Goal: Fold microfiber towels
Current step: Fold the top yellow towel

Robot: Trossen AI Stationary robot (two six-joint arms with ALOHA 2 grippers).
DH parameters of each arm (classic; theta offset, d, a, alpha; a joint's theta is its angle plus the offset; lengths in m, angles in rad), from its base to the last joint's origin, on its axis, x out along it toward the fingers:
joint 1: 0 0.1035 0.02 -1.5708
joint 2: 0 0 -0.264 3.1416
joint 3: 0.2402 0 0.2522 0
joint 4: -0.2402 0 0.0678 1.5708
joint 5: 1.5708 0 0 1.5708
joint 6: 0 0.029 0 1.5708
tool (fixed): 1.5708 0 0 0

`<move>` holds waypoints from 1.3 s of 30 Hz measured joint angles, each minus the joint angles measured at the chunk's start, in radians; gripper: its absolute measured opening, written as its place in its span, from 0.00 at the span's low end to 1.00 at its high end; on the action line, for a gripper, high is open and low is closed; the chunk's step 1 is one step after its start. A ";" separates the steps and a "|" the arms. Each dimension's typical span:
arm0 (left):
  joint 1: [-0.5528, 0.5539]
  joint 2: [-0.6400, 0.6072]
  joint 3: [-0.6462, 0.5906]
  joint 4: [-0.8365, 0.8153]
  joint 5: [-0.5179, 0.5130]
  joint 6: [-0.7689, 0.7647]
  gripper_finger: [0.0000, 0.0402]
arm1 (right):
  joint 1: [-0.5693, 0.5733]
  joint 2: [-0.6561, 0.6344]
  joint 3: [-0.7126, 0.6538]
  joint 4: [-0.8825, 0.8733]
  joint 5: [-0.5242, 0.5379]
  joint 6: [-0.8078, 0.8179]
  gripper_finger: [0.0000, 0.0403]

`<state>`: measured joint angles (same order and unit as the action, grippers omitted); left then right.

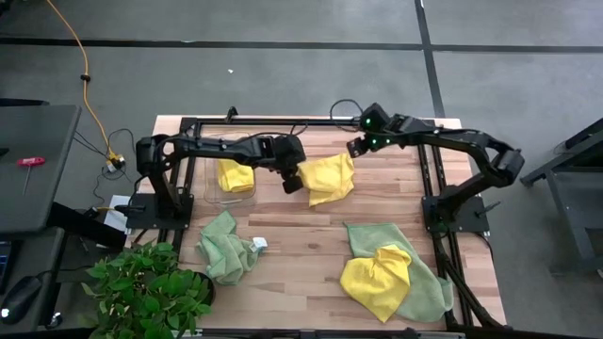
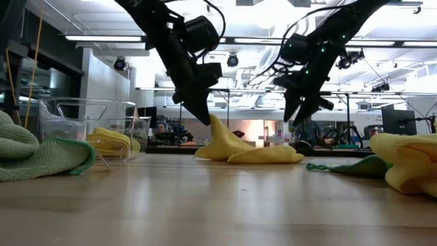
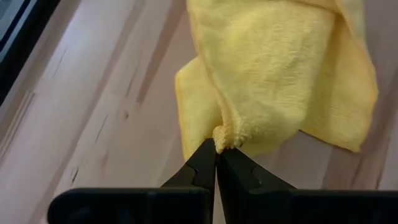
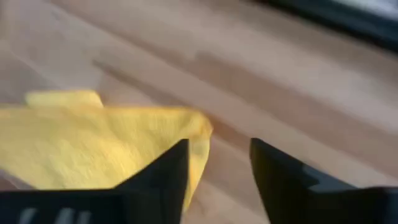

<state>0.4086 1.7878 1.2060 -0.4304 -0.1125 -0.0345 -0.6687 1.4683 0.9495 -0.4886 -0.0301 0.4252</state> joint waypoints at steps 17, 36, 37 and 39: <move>0.018 0.000 0.000 0.009 0.023 -0.034 0.00 | 0.050 0.145 0.013 0.060 -0.071 -0.079 0.47; 0.024 0.000 0.000 0.011 0.025 -0.068 0.00 | 0.092 0.244 0.012 0.150 0.063 0.072 0.38; 0.024 0.000 0.000 0.012 0.025 -0.067 0.00 | 0.094 0.252 0.012 0.149 0.064 0.072 0.38; 0.024 0.000 0.000 0.016 0.025 -0.068 0.00 | 0.101 0.269 0.012 0.161 0.065 0.092 0.38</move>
<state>0.4324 1.7874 1.2060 -0.4142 -0.0875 -0.1020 -0.5672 1.7377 0.9619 -0.3276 0.0349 0.5168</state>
